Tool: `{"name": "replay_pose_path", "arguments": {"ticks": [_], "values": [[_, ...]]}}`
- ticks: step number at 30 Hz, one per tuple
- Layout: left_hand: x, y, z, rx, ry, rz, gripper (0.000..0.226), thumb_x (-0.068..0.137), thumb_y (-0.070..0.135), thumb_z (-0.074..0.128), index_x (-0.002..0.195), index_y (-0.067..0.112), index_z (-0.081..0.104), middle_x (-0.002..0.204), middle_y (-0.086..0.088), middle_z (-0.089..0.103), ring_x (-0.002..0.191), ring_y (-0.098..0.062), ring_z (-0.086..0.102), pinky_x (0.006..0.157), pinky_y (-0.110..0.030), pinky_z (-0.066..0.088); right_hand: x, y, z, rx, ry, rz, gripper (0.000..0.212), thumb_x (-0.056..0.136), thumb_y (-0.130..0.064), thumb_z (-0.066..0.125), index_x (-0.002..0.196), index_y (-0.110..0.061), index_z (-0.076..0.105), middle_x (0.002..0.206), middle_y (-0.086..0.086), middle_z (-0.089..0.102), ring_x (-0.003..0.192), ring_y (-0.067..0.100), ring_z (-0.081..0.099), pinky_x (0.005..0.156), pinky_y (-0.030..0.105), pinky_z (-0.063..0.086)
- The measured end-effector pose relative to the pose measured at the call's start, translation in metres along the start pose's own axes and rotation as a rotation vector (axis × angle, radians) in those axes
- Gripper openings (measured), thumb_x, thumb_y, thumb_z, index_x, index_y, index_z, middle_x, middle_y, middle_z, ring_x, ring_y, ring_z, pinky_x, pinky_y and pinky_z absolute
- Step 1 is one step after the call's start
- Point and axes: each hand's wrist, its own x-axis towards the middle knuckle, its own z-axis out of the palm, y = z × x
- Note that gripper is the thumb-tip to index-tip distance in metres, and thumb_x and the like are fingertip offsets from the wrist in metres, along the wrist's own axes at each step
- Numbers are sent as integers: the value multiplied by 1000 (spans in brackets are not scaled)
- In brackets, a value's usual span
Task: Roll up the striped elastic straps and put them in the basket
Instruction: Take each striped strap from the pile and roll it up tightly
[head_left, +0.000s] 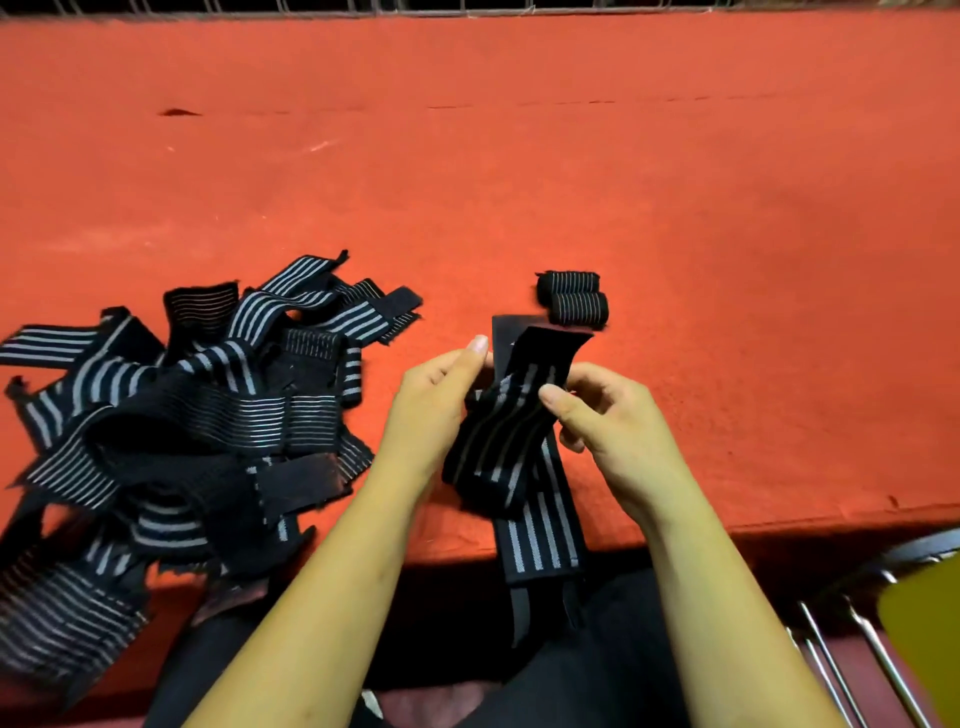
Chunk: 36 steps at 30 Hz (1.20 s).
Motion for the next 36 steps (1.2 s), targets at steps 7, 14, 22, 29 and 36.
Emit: {"name": "replay_pose_path", "arguments": {"ticks": [7,14,22,29,36], "values": [[-4,7,0,-46,75,-50,17,97,8,59,87,9,73,70,4,70,62,-5,61,62,-20,49,-2,-5,6,8,41,-45,6,92,-7,67,91,-11,71,77,-4,61,62,-2,55,64,13,44],[-6,14,-1,-16,59,9,14,97,12,60,97,8,74,76,2,73,71,-8,64,74,-32,52,0,-19,8,-104,49,-117,7,90,-7,68,97,-8,72,89,6,76,81,11,69,77,23,54],[-11,18,-2,-87,-6,9,20,98,9,56,106,-1,71,59,10,62,52,-1,54,56,-17,47,0,-23,15,-95,80,-80,18,87,-7,73,102,-14,64,79,25,69,69,37,67,72,56,54],[-12,20,-4,-76,28,19,18,97,9,58,104,1,73,57,6,56,57,-8,52,62,-23,49,-2,-23,17,-124,63,-75,16,88,-8,72,102,-15,67,81,23,71,78,48,66,74,57,54],[-15,21,1,-154,30,17,21,97,21,58,89,12,74,80,-3,70,72,-14,62,69,-31,49,0,-20,14,-152,65,-26,14,86,-13,75,97,-17,67,79,27,70,74,50,66,72,61,54]]}}
